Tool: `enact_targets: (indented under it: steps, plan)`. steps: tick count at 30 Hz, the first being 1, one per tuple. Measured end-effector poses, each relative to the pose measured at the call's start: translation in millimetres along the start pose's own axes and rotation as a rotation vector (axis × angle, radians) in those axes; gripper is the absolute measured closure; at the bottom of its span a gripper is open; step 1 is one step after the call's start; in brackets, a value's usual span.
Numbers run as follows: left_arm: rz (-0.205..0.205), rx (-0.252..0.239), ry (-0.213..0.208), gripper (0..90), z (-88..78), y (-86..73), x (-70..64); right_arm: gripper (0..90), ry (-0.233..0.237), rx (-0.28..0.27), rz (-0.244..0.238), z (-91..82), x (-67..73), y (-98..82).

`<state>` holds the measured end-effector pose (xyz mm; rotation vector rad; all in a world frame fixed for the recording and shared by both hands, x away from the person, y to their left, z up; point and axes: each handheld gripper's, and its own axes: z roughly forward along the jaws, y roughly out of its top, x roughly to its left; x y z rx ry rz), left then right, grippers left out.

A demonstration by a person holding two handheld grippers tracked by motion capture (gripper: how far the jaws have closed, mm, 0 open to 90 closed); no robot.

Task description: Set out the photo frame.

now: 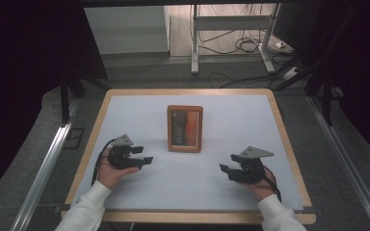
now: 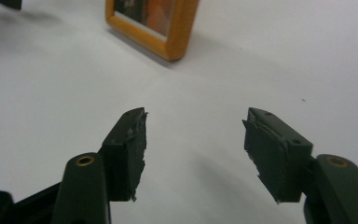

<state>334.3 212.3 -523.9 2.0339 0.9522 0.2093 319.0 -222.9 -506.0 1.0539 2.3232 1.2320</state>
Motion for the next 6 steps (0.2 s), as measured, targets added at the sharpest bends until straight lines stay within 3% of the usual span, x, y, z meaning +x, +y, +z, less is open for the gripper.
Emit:
enact_targets:
  steps: [2, 6]
  plan:
    - [0.004, 0.003, 0.003, 32.4, 1.1, 0.3, -1.8, 35.5, -0.002, -0.011, 0.017, -1.5, -2.7, 0.7]
    - [0.011, 0.006, 0.013, 31.7, 1.7, 0.3, -2.0, 28.7, -0.013, -0.025, 0.006, -3.6, -2.9, 2.2]
